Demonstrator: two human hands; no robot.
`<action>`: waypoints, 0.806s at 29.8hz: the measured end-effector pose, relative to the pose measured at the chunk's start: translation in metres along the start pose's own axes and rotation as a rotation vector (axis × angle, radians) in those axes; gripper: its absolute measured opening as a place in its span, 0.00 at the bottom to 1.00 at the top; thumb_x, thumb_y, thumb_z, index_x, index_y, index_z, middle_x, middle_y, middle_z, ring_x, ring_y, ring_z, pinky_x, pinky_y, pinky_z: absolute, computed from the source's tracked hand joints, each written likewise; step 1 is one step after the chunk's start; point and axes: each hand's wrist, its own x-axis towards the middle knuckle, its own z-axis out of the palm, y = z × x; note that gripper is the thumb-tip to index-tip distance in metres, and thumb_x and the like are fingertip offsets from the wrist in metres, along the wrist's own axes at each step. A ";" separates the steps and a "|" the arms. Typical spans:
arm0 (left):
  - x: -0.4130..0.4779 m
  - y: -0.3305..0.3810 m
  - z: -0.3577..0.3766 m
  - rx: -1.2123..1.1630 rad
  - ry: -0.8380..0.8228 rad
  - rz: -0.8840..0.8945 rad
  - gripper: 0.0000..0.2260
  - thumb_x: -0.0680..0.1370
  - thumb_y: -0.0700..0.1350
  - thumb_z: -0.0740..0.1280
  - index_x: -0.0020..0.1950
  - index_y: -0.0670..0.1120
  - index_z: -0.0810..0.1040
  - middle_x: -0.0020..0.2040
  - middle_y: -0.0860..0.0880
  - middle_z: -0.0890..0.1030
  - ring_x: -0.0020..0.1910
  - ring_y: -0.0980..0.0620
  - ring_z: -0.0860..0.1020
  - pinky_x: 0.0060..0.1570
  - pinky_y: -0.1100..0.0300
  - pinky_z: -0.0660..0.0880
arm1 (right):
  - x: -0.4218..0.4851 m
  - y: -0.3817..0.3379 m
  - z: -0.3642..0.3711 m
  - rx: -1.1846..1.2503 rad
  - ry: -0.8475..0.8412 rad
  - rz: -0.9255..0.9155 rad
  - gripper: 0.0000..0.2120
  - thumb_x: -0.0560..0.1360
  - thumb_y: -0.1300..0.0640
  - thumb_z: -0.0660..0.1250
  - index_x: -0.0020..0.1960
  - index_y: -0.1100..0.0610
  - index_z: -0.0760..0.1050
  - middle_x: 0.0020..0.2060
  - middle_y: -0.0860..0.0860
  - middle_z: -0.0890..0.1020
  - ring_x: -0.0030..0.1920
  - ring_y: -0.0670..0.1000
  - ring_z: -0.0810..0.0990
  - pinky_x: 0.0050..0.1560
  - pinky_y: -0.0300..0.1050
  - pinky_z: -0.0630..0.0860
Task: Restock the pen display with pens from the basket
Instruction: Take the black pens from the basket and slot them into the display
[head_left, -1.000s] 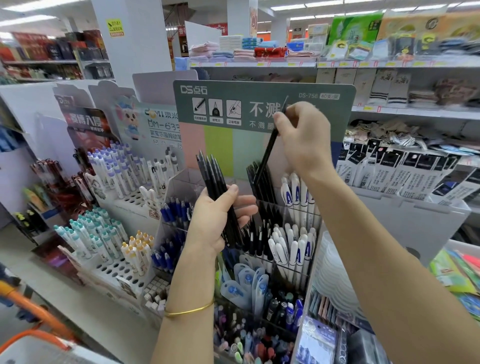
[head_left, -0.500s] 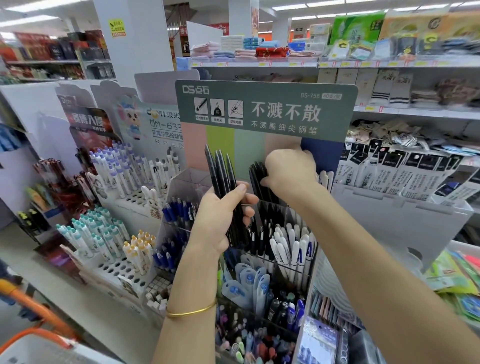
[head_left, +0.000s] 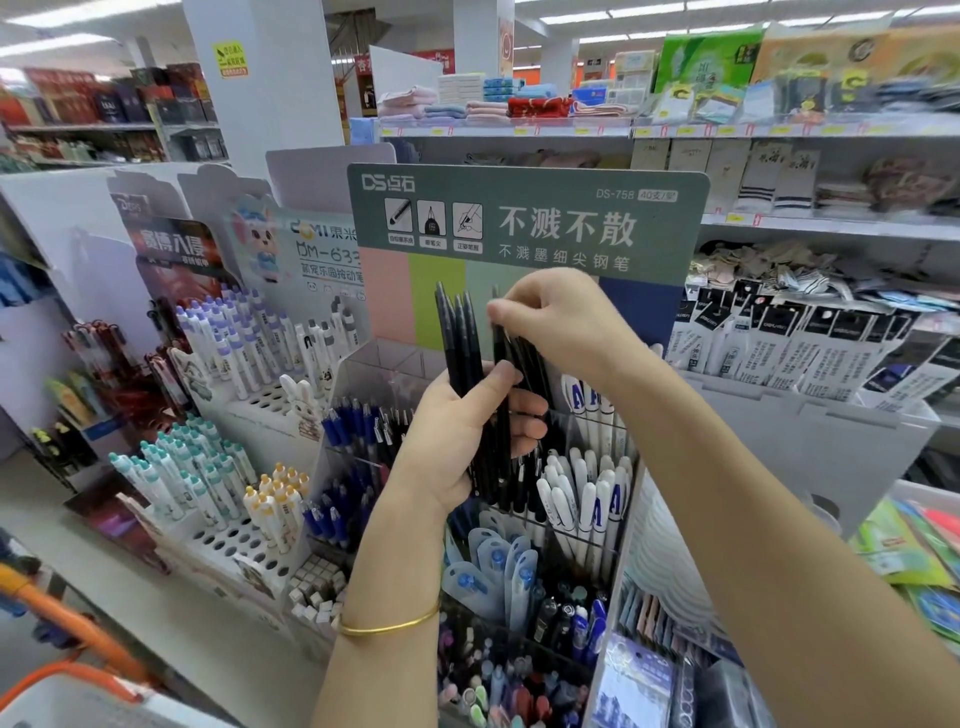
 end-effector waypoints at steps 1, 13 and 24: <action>0.000 0.001 0.001 -0.019 0.019 -0.016 0.06 0.82 0.43 0.61 0.52 0.40 0.71 0.33 0.44 0.82 0.28 0.50 0.80 0.28 0.60 0.76 | 0.002 0.000 -0.001 0.027 0.069 0.034 0.19 0.79 0.54 0.62 0.45 0.70 0.78 0.41 0.66 0.81 0.35 0.55 0.73 0.37 0.47 0.69; 0.007 -0.004 -0.011 0.026 0.204 -0.058 0.05 0.82 0.40 0.63 0.51 0.43 0.67 0.35 0.46 0.72 0.21 0.56 0.67 0.19 0.65 0.63 | 0.006 0.019 0.005 -0.177 0.397 0.083 0.12 0.79 0.51 0.63 0.51 0.59 0.78 0.45 0.54 0.82 0.47 0.56 0.78 0.44 0.48 0.73; 0.002 -0.003 -0.008 -0.009 0.154 -0.028 0.02 0.82 0.39 0.62 0.54 0.42 0.72 0.30 0.50 0.74 0.25 0.55 0.68 0.22 0.63 0.67 | 0.000 0.017 0.016 -0.737 -0.029 0.123 0.12 0.76 0.49 0.67 0.38 0.53 0.69 0.48 0.55 0.81 0.59 0.59 0.70 0.48 0.48 0.61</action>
